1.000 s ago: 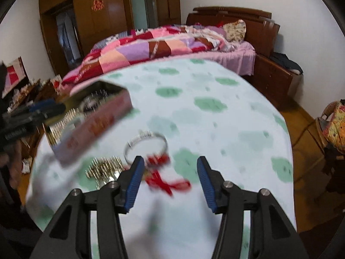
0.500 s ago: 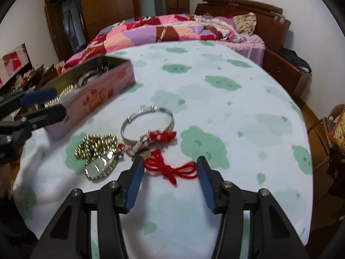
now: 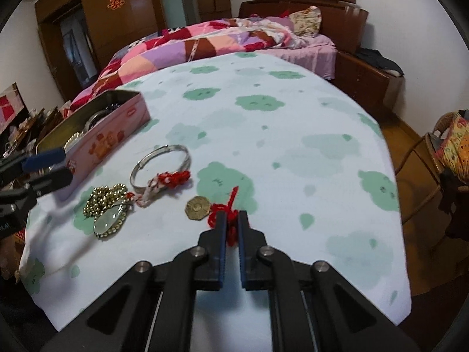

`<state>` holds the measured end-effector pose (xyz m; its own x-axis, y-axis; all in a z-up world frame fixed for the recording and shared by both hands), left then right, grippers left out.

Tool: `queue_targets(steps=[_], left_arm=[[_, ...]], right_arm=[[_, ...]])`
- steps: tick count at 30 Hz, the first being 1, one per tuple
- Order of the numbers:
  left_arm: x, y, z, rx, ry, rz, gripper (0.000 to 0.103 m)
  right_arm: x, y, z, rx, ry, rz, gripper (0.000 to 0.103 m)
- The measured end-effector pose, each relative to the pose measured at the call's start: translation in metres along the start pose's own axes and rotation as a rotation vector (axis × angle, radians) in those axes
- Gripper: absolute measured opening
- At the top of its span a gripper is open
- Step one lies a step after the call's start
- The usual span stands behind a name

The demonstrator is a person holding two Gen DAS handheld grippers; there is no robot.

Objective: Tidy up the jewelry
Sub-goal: 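Grasp the red string knot with coin charm with the right gripper, then grasp the gold bead chain with the left gripper while the right holds the red knot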

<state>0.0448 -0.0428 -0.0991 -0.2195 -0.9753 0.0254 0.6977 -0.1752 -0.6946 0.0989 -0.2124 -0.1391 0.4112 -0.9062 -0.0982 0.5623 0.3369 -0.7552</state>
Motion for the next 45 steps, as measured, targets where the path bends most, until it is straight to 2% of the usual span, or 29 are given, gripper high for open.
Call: queue_targets(steps=[15, 18, 19, 20, 21, 24, 33, 38, 45], left_arm=[[0.011, 0.027, -0.019, -0.088, 0.000, -0.068, 0.039], [0.010, 0.038, -0.024, -0.132, -0.015, -0.097, 0.039], [0.007, 0.038, -0.024, -0.128, -0.035, -0.112, 0.037], [0.005, 0.038, -0.024, -0.126, -0.042, -0.115, 0.030], [0.004, 0.037, -0.024, -0.127, -0.051, -0.130, 0.012], [0.004, 0.032, -0.023, -0.116, -0.050, -0.135, 0.009], [-0.005, -0.021, 0.006, 0.043, -0.067, -0.136, 0.007], [-0.011, -0.040, 0.020, 0.106, -0.071, -0.128, 0.007], [-0.016, -0.055, 0.029, 0.154, -0.070, -0.109, 0.007]], right_arm=[[-0.014, 0.010, -0.005, -0.016, -0.023, 0.031, 0.010], [-0.015, 0.011, -0.005, -0.014, -0.027, 0.029, 0.010], [-0.015, 0.011, -0.006, -0.014, -0.028, 0.028, 0.010], [-0.016, 0.011, -0.006, -0.013, -0.029, 0.028, 0.010], [-0.016, 0.011, -0.006, -0.012, -0.030, 0.027, 0.010], [-0.015, 0.010, -0.005, -0.007, -0.026, 0.030, 0.010], [-0.011, 0.000, -0.001, 0.027, -0.006, 0.026, 0.010], [-0.012, -0.009, 0.004, 0.053, -0.005, 0.032, 0.010], [-0.017, -0.024, 0.014, 0.094, -0.010, 0.049, 0.010]])
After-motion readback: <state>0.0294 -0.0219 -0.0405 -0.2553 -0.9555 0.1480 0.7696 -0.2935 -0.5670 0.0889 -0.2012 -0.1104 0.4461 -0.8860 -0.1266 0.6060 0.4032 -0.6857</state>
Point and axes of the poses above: each gripper's, at about its wrist camera, not at the fingertips, and y roughly the way its jaws point, x to its right, z to its top, the point moved 3 cm from there along y, roughly the way its jaws point, and after that the axes turned 1 degree about -z, right-handed, at the moved point
